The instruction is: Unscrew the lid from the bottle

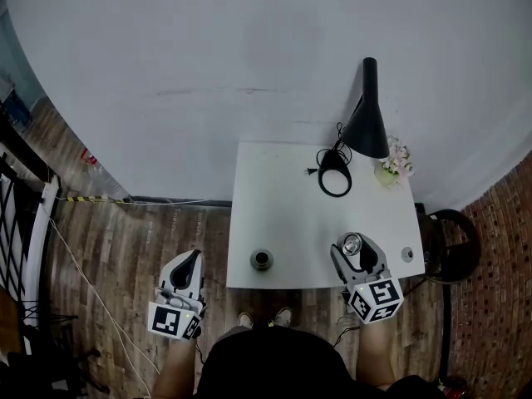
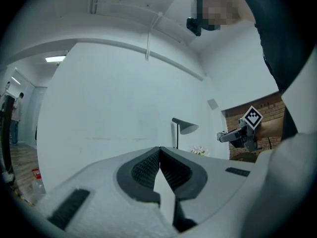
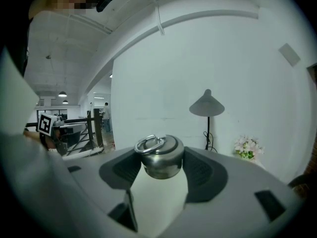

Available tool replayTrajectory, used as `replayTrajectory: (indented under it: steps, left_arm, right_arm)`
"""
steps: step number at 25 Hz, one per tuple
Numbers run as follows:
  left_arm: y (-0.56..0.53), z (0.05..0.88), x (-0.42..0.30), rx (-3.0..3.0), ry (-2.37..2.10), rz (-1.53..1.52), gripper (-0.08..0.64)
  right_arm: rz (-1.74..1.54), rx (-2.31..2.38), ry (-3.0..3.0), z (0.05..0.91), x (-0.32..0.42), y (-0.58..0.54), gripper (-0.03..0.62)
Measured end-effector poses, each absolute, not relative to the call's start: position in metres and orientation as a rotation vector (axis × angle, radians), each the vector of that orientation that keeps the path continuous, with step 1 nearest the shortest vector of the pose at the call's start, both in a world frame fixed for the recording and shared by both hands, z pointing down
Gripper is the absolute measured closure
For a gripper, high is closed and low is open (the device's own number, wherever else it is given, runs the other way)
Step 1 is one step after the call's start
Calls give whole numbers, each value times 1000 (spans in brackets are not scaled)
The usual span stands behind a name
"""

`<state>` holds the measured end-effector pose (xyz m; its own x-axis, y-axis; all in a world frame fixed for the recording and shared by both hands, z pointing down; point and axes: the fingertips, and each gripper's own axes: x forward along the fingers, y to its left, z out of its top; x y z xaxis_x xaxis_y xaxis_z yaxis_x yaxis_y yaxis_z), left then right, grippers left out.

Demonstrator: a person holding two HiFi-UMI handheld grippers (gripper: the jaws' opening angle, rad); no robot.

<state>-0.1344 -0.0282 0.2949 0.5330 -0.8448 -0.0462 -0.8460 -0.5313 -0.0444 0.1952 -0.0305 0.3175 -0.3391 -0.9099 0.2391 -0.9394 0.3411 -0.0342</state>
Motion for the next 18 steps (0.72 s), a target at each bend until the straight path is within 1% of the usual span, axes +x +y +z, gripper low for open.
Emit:
replayTrajectory:
  steps: [18]
  left_arm:
    - [-21, 303, -129, -2715, 1489, 11, 537]
  right_arm:
    - [197, 1693, -2421, 318, 188, -29, 331]
